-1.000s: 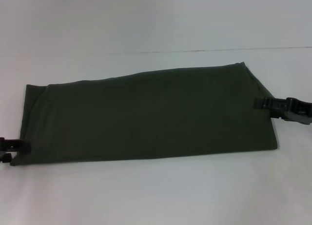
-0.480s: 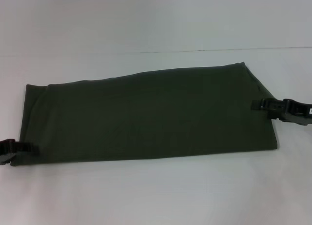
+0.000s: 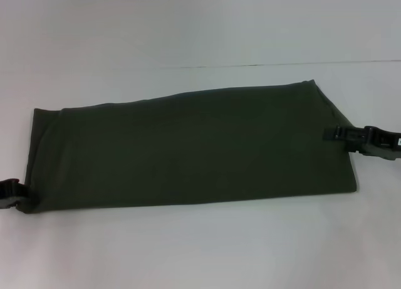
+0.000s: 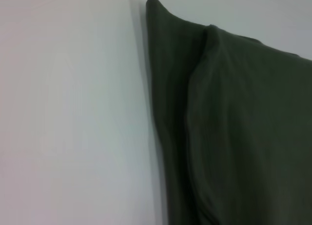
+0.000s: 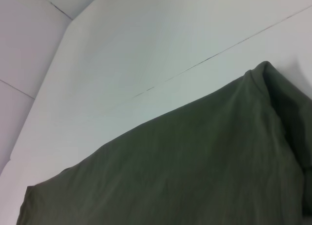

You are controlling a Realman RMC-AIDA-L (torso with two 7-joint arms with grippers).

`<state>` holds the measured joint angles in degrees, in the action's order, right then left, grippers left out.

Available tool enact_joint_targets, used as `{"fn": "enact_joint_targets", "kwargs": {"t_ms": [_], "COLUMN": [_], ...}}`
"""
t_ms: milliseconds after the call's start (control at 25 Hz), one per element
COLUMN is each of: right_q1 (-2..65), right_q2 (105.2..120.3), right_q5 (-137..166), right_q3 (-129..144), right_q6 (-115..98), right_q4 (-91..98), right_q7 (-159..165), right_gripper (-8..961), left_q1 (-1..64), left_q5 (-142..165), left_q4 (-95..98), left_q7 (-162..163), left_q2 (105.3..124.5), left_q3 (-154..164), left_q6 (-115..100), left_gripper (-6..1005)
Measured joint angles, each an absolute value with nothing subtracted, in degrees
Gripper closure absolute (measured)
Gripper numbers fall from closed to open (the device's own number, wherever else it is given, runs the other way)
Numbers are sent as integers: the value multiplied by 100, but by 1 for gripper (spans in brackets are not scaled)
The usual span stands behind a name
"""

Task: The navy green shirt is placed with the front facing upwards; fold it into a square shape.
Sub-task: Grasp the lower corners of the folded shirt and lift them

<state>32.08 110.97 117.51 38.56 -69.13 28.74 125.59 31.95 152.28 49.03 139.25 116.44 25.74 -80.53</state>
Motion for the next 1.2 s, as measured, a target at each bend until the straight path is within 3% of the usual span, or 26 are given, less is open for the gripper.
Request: {"fn": "enact_joint_targets", "kwargs": {"t_ms": [160, 400, 640, 720, 1200], "right_q1": [3224, 3261, 3723, 3933, 4358], "right_q2": [11075, 10965, 10672, 10636, 10986], "right_q5": [11750, 12006, 13516, 13960, 15002], "right_q3": [3885, 4062, 4063, 4050, 4102], "right_q6": [-6939, -7251, -7907, -8095, -7930], "right_q4": [2874, 3257, 3978, 4001, 3782], "right_q7": [12560, 13133, 14924, 15173, 15329], "right_gripper": [69, 69, 69, 69, 68], "left_q1": [3222, 3240, 3286, 3288, 3277], "left_q5": [15251, 15254, 15284, 15288, 15287], "left_q4": [4901, 4902, 4904, 4905, 4898], "left_q7": [13926, 13930, 13930, 13926, 13900], "left_q2": [11634, 11629, 11618, 11612, 11615], "left_q3": [2601, 2635, 2653, 2654, 2654], "left_q6": [-8051, -8050, -8069, -8071, -8059], "left_gripper": [834, 875, 911, 914, 921]}}
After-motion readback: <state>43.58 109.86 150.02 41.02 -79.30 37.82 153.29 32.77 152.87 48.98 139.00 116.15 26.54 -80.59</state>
